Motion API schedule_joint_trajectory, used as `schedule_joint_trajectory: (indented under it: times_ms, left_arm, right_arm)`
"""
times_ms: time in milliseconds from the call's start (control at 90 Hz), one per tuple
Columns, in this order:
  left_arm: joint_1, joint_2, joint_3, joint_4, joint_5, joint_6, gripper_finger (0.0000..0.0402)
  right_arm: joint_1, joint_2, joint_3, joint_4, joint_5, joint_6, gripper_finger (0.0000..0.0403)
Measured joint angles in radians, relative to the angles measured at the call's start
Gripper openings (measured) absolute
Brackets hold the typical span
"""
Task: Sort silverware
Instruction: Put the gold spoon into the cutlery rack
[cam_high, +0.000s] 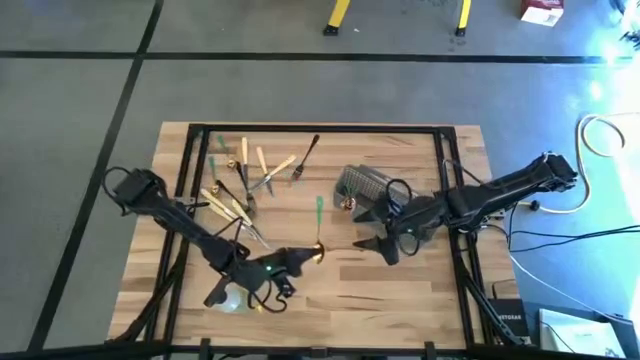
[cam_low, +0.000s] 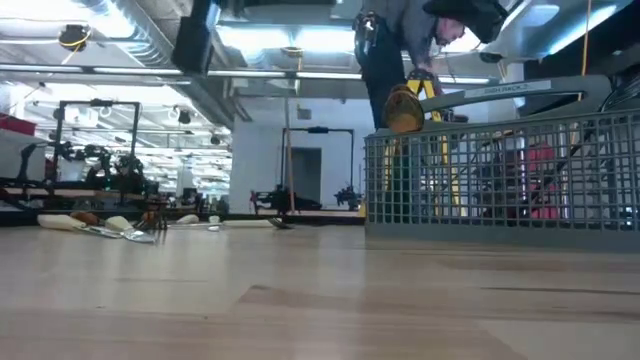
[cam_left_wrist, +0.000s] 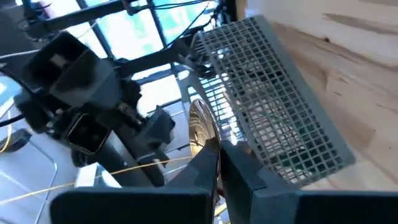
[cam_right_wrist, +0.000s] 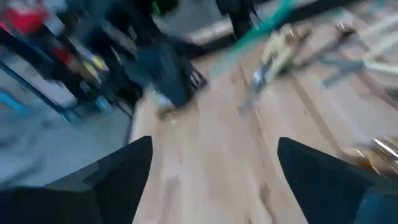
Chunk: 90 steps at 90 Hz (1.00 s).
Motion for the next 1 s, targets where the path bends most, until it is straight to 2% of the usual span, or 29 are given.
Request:
schedule_joint_trajectory:
  times_ms: [100,200,356,444,533,611,711,844,944,1000]
  left_arm:
    - [0.015,0.017,0.014,0.014,0.022,0.001,0.0]
    - [0.046,0.037,0.027,0.1,0.049,0.0,0.0]
    - [0.102,0.049,0.055,0.173,0.158,-0.008,0.0]
    - [0.128,0.049,0.073,0.203,0.2,-0.035,0.0]
    - [0.154,0.049,0.079,0.309,0.263,-0.065,0.0]
    - [0.176,0.059,0.08,0.436,0.338,-0.087,0.0]
    - [0.198,0.095,0.082,0.577,0.374,-0.063,0.0]
    - [0.214,0.16,0.12,0.6,0.376,-0.044,0.0]
    - [0.229,0.219,0.17,0.602,0.352,-0.006,0.0]
    - [0.239,0.255,0.196,0.61,0.334,0.049,0.0]
  right_arm:
    - [-0.019,0.001,-0.064,0.054,-0.006,0.024,0.033]
    - [-0.023,0.0,-0.073,0.056,0.006,0.023,0.033]
    - [-0.02,-0.021,-0.064,0.058,0.007,-0.002,0.033]
    - [0.006,-0.062,-0.056,0.056,-0.017,-0.002,0.033]
    - [0.056,-0.119,-0.051,0.056,-0.002,-0.01,0.033]
    - [0.114,-0.159,-0.049,0.044,0.103,-0.038,0.033]
    - [0.194,-0.178,-0.049,-0.028,0.297,-0.092,0.033]
    - [0.288,-0.157,-0.049,-0.077,0.548,-0.143,0.033]
    - [0.302,-0.104,-0.05,0.06,0.631,-0.122,0.033]
    - [0.301,-0.076,-0.049,0.126,0.649,-0.046,0.033]
